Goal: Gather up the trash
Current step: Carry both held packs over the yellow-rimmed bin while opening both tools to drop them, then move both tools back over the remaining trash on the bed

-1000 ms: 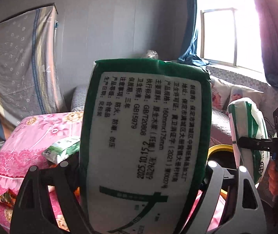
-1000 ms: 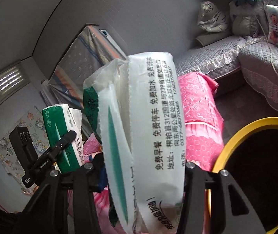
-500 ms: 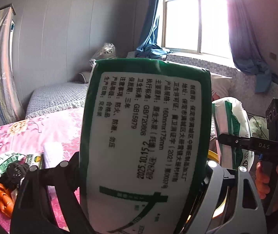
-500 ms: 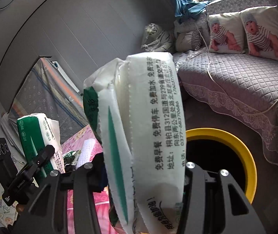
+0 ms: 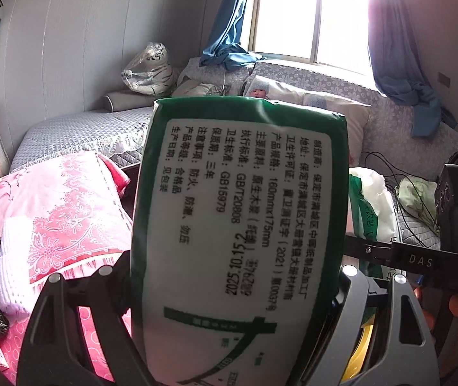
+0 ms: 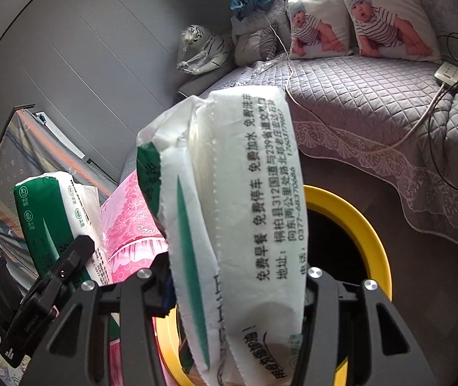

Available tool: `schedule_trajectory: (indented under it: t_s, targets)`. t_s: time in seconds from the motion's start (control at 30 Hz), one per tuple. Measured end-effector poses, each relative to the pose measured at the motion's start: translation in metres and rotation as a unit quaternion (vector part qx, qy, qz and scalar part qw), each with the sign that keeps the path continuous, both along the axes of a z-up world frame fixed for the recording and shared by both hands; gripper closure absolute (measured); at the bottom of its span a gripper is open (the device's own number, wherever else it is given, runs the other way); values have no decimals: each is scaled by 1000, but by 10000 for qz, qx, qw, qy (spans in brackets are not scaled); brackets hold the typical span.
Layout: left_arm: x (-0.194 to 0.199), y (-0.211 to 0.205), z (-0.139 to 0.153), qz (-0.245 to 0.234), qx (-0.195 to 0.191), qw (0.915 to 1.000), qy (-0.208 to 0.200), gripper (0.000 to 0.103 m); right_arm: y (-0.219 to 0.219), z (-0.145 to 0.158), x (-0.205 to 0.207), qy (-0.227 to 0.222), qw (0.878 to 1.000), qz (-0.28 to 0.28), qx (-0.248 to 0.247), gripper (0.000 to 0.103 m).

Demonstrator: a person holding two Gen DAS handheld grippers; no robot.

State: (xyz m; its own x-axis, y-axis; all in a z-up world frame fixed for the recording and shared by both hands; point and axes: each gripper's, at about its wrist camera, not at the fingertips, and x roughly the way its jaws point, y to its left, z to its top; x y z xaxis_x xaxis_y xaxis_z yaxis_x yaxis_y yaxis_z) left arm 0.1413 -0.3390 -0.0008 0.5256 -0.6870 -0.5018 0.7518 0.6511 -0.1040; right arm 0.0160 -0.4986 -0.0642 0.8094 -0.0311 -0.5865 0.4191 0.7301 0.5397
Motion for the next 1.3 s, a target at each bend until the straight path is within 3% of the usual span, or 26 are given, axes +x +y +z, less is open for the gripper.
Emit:
schedule_trajectory:
  t_s: [0.1,0.2,0.23,0.57,0.87,1.1,1.3]
  targets:
    - [4,-9,0,18,29,10000,73,22,-3,-3,-1,67,10000,-32,49,54]
    - [10,-6,4,127,-80,9999,0,18,-6,-1,-6,107,9995,-294,67,35]
    - [9,-2,7,172,-144,9997,-75,11,-9,-1,-7,118,9992,-357,103,29]
    - [24,42,19,496,-440,9978,-27,10,-10,13,-21,-27,9990,-450,30,28]
    - [44,106,23,971,-500,9940,14,10,11,27,-5,19,9997,-195,-171,28]
    - [59,175,36,1503,-595,9868,-108,10,43,34,27,121,9990,135,-400,28]
    - [66,259,37,2124,-445,9757,-294,10,101,48,65,175,9920,692,-1046,28]
